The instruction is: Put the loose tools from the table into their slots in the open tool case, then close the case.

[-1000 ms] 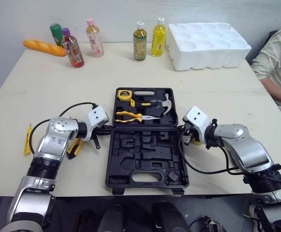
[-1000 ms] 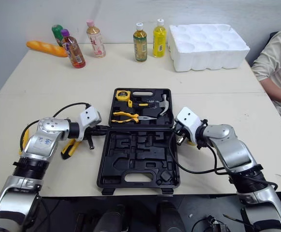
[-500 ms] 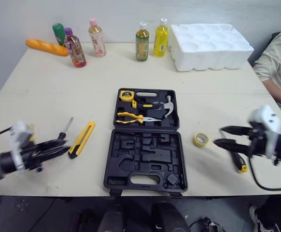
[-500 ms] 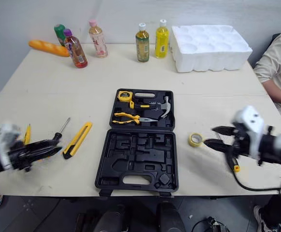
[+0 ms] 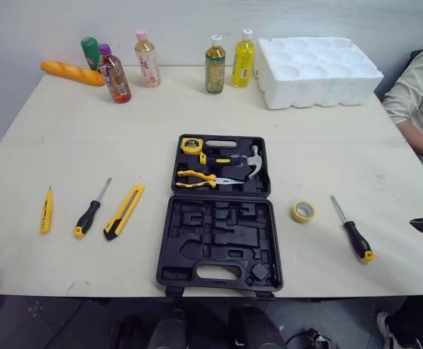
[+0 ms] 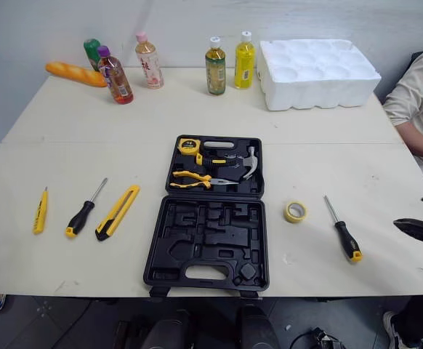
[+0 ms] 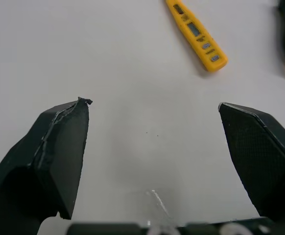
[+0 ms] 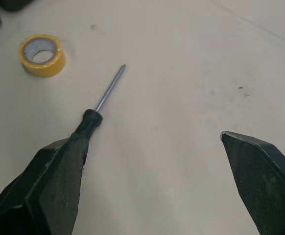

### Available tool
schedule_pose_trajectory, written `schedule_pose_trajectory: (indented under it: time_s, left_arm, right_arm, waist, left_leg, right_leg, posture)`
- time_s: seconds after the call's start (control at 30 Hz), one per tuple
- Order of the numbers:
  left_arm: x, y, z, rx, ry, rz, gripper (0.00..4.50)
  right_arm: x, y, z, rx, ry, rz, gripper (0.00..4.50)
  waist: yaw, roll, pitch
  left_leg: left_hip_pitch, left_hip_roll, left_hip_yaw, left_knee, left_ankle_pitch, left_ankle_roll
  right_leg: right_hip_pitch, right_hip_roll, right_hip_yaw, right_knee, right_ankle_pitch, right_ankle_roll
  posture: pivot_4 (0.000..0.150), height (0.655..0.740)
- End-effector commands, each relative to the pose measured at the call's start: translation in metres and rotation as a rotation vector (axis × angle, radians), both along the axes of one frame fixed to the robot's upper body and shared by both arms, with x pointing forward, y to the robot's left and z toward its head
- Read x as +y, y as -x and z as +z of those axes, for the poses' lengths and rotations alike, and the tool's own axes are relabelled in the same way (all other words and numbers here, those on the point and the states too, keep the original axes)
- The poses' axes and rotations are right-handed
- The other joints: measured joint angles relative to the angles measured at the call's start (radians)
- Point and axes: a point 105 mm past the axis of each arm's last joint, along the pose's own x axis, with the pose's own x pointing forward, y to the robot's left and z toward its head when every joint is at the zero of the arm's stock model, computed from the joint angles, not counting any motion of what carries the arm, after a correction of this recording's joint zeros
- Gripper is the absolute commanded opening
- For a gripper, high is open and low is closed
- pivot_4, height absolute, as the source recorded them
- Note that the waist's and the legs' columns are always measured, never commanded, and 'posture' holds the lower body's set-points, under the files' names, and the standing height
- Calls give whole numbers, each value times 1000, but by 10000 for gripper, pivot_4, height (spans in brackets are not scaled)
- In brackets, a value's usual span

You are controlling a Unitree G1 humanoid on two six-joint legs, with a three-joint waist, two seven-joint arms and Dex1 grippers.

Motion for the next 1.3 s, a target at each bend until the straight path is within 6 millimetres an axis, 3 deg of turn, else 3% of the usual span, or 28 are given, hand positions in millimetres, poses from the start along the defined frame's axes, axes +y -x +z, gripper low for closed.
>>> schedule_pose_trajectory:
  time_s: [0.03,0.37,0.63,0.8,0.9,1.07,1.17,1.3]
  left_arm:
    - [-5,-5,2,1,-44,-37,44455]
    - [-13,-18,8,-30,-40,-60,44455]
    - [-51,-35,17,-59,-5,-154,44455]
    - [-105,-45,18,-23,11,-246,44455]
    - [-133,-53,15,-13,-28,-261,44455]
    - [-141,-65,1,61,19,-146,44455]
    - [-140,-73,-9,111,46,-99,44455]
    - [-141,-81,-15,148,51,-98,44455]
  right_arm:
    - [-3,0,8,-31,42,16,45000]
    - [-5,-10,4,-35,56,27,45000]
    - [15,-28,8,-70,35,107,45000]
    - [81,-33,23,-95,-55,320,45000]
    - [135,-30,33,-111,-117,501,45000]
    - [221,-17,52,-149,-225,830,45000]
    - [254,-13,57,-160,-256,961,45000]
    - [281,-11,54,-153,-254,1065,45000]
  waist:
    - [0,0,0]
    - [-4,0,0]
    - [-2,1,0]
    - [-4,1,0]
    - [-4,1,0]
    - [-2,1,1]
    - [1,1,1]
    - [2,0,0]
  left_leg:
    - [0,0,0,0,0,0]
    - [0,0,0,0,0,-1]
    - [0,0,0,0,0,-1]
    - [0,0,0,2,0,-1]
    - [0,0,0,3,1,-1]
    - [-1,0,-2,3,1,-3]
    - [-1,0,-3,4,1,-3]
    - [-2,0,-3,4,1,-3]
  right_leg:
    - [0,0,0,0,0,0]
    - [0,0,0,1,0,0]
    - [-1,0,0,1,0,0]
    - [0,0,0,4,0,1]
    - [0,0,0,4,0,1]
    - [0,2,-2,5,0,1]
    - [-1,2,-2,5,0,1]
    - [-1,1,-2,4,0,1]
  posture:
    - [1500,7400]
    - [1500,7400]
    - [1500,7400]
    - [1500,7400]
    - [1500,7400]
    - [1500,7400]
    - [1500,7400]
    - [1500,7400]
